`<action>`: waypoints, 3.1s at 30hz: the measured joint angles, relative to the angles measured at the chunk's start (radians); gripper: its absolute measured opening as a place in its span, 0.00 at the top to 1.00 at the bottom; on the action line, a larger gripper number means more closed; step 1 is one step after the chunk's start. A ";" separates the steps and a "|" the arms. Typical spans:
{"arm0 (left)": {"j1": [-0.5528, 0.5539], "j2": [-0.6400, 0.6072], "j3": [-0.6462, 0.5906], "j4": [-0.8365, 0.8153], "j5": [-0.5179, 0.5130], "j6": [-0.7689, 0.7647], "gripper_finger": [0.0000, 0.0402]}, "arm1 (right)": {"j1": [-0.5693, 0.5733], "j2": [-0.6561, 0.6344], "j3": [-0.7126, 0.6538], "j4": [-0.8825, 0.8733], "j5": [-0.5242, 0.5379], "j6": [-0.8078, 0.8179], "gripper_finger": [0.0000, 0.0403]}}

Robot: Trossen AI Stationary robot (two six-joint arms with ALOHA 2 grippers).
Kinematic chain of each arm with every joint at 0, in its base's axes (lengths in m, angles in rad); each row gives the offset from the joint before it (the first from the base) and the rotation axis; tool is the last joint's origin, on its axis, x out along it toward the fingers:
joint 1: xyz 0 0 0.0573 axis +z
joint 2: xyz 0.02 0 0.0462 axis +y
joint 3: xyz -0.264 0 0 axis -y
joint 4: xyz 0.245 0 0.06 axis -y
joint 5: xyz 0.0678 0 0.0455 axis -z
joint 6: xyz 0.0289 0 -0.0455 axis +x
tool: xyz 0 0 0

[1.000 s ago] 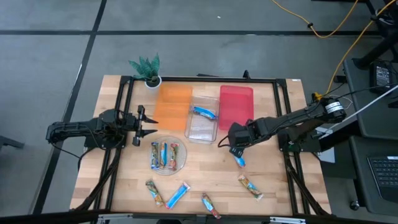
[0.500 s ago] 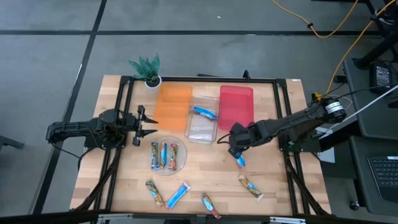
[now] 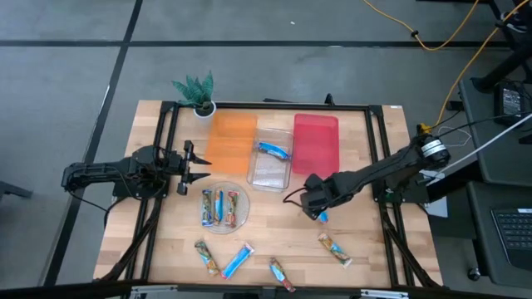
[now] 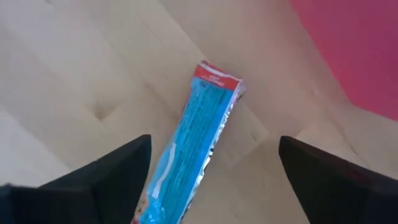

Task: Pick and place Granola Bars by type
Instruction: Put the top right red granola bar into the red bin

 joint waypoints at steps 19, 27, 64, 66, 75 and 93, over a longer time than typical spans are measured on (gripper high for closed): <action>0.000 0.000 0.000 0.000 0.000 0.000 0.59 | 0.000 0.156 0.000 0.091 -0.087 -0.112 0.11; 0.000 0.000 0.000 0.000 0.000 0.000 0.60 | -0.013 0.155 -0.038 0.122 -0.118 -0.129 0.28; 0.000 0.000 0.000 0.000 0.000 0.000 0.59 | 0.045 -0.060 -0.009 0.050 -0.140 -0.059 0.84; 0.000 0.000 0.000 0.000 0.000 0.000 0.60 | 0.054 -0.107 -0.009 0.049 -0.134 -0.051 0.85; 0.000 0.000 0.000 0.000 0.000 0.000 0.60 | 0.067 -0.284 -0.009 0.054 -0.074 -0.029 0.85; 0.000 0.000 0.000 0.000 0.000 0.000 0.59 | -0.059 -0.388 0.230 -0.074 0.055 -0.261 0.85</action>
